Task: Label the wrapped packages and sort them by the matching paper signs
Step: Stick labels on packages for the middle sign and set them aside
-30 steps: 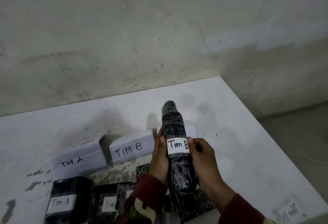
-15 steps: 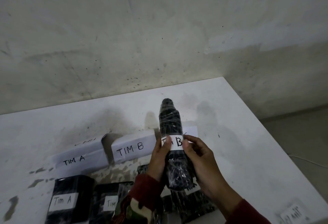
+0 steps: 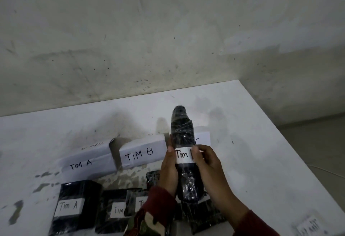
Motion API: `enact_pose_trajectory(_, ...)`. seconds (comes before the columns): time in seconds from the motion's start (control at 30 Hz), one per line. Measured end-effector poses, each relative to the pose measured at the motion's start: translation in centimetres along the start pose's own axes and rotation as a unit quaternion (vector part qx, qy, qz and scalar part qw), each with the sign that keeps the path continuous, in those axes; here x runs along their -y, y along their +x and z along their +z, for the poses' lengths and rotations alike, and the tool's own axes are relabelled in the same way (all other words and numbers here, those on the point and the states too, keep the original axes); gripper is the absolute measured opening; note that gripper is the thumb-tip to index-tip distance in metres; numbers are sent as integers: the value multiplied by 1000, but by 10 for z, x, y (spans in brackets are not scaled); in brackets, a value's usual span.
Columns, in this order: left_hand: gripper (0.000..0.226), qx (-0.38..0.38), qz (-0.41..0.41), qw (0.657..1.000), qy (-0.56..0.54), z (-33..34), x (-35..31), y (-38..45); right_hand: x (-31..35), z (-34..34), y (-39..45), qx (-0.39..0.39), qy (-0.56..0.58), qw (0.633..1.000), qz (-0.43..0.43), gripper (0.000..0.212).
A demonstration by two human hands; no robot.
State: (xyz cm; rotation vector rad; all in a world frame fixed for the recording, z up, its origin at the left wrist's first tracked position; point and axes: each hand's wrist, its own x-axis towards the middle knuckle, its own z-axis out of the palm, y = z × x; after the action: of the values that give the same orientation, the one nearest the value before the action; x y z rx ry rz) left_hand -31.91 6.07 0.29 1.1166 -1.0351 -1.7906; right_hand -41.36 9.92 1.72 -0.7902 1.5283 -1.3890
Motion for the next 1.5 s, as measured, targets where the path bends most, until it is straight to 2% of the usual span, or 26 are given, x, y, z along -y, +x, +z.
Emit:
enact_pose_trajectory(0.13,66,18,44,997,64,8,-6,-3,1,2,-1,-14,-51,998,-46,13)
enact_pose_trajectory(0.27,50,-10,67,991,115,8,-3,-1,0,4,-3,-17,-62,996,-62,15)
enact_pose_trajectory(0.37,51,-17,71,989,129,6,1,-1,-4,3,-4,-21,-64,996,-61,15)
enact_pose_trajectory(0.47,51,44,46,991,115,2,-1,1,-7,-1,0,-32,-63,996,-54,15)
enact_pose_trajectory(0.57,90,126,49,977,168,-8,-7,6,-7,-3,3,-33,-60,997,-42,17)
enact_pose_trajectory(0.6,97,138,48,973,181,-10,-10,8,-7,-4,4,-32,-63,997,-42,17)
enact_pose_trajectory(0.67,93,144,45,972,181,-14,-15,10,-7,-5,4,-30,-76,996,-45,15)
enact_pose_trajectory(0.77,73,130,38,977,164,-15,-13,10,-6,-5,3,-31,-91,994,-51,14)
enact_pose_trajectory(1.07,45,75,6,992,102,-12,-2,1,-12,-4,-1,-31,-104,992,-66,12)
enact_pose_trajectory(1.37,43,-38,40,994,94,-19,-5,-14,-17,11,-12,43,-115,989,-78,9)
enact_pose_trajectory(1.43,50,-52,35,991,117,-26,-5,-21,-21,18,-15,46,-105,990,-77,2)
enact_pose_trajectory(1.5,48,-78,19,991,103,-36,-5,-25,-25,27,-17,55,-102,991,-70,5)
